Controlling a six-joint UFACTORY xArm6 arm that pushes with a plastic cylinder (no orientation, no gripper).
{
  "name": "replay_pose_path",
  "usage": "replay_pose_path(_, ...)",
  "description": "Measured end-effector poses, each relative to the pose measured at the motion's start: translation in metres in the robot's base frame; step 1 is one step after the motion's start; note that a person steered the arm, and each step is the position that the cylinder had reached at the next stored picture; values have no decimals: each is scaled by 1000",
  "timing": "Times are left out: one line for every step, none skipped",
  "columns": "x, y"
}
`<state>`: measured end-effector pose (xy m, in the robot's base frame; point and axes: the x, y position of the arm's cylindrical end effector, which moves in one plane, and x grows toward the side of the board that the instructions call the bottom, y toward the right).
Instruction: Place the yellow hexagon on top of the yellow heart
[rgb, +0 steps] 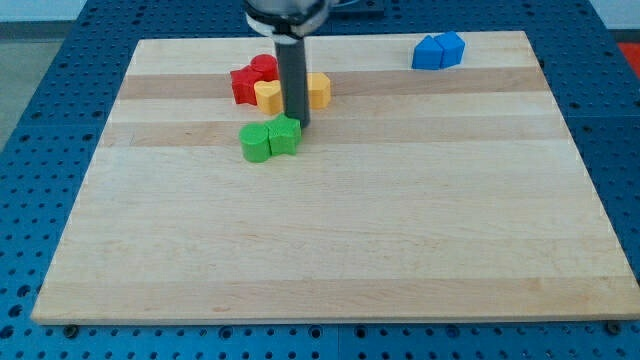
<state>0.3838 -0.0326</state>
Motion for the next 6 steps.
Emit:
replay_pose_path(0,60)
replay_pose_path(-27,81)
replay_pose_path(-48,71)
replay_pose_path(-55,51)
replay_pose_path(-64,31)
replay_pose_path(-67,8)
